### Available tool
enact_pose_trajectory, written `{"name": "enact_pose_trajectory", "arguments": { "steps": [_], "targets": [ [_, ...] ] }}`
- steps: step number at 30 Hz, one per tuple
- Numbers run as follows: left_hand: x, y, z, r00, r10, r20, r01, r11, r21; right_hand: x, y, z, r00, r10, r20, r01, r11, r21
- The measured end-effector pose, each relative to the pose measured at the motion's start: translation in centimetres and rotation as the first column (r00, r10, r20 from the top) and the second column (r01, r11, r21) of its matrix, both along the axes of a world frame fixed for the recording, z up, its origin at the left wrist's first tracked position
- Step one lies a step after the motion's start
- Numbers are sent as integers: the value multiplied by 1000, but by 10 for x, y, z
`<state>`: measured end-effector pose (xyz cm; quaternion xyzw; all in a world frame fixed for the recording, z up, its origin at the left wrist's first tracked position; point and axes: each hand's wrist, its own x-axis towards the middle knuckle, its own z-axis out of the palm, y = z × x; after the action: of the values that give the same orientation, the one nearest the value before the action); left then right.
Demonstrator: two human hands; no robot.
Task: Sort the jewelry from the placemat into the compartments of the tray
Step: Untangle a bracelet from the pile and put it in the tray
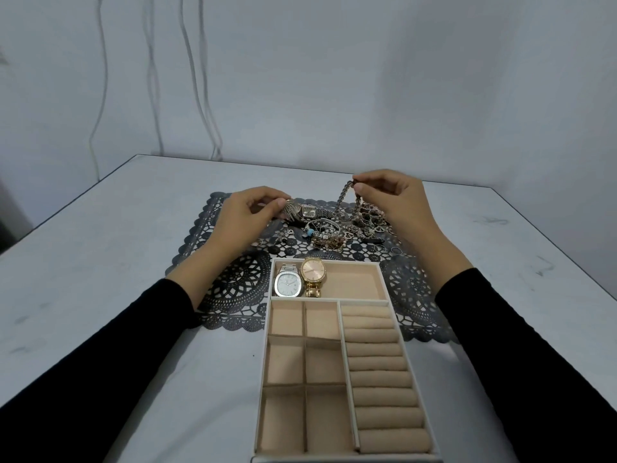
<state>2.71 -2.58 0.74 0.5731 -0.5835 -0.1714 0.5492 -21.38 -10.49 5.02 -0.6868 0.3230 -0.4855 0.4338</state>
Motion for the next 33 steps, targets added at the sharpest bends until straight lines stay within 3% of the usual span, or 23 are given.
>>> {"name": "enact_pose_trajectory", "arguments": {
  "steps": [22,33],
  "targets": [
    [-14,90,22,994,-27,-110,16,994,-105,-5,88,18,937,279,208,-270,960,-71],
    [-19,107,16,995,-64,-81,56,994,-90,-16,108,-1,914,383,137,-386,923,-5]
  ]
}}
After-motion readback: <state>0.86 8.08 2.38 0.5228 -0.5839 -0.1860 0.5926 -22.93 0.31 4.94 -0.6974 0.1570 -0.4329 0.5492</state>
